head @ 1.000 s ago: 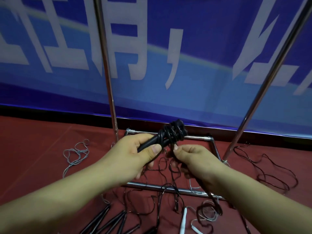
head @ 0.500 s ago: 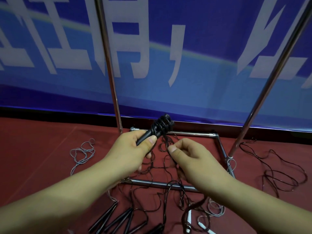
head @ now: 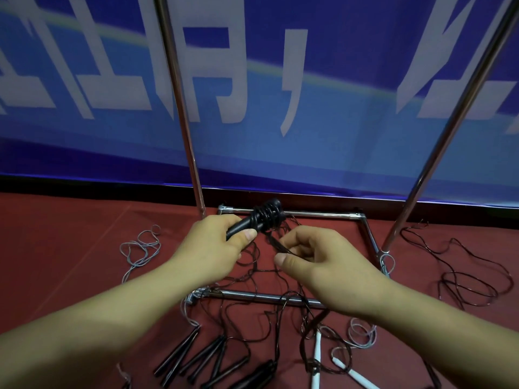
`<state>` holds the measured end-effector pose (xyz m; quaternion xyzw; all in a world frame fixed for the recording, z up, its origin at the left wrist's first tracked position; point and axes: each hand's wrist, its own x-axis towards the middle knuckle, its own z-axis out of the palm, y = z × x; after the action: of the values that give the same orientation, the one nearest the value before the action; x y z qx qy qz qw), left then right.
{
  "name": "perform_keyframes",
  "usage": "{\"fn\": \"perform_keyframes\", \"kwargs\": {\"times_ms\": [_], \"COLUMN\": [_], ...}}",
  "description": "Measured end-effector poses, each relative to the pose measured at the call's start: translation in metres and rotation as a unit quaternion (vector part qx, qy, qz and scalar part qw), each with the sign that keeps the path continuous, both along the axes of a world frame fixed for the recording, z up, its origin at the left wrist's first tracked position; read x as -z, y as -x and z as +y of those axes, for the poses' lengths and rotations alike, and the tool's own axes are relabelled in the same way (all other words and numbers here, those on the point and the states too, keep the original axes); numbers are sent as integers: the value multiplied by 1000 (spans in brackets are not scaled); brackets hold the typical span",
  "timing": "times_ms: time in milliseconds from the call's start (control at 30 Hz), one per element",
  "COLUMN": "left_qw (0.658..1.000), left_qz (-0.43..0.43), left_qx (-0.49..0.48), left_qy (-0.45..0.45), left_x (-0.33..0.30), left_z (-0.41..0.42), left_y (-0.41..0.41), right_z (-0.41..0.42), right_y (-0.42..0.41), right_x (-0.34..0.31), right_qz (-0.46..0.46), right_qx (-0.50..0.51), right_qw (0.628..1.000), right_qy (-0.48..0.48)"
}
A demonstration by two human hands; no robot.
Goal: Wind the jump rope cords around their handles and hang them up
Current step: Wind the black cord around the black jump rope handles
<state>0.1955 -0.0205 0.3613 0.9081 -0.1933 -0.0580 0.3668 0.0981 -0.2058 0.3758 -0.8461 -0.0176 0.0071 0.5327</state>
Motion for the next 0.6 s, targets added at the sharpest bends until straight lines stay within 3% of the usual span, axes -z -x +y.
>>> {"fn": "perform_keyframes", "kwargs": {"times_ms": [167, 333, 600], "left_qw": [992, 966, 945], "left_qz": [-26, -5, 59], "left_qx": [3, 128, 277], "left_qy": [-124, -227, -163], "left_x": [1, -3, -12], "left_z": [0, -3, -5], "left_y": [-1, 11, 27], "right_z": [-1, -5, -33], "right_y": [3, 2, -10], "right_x": [3, -3, -5], "right_qz": [-46, -98, -60], "right_qx": [-2, 18, 57], "right_qw": [994, 981, 991], "right_qy": [104, 164, 109]}}
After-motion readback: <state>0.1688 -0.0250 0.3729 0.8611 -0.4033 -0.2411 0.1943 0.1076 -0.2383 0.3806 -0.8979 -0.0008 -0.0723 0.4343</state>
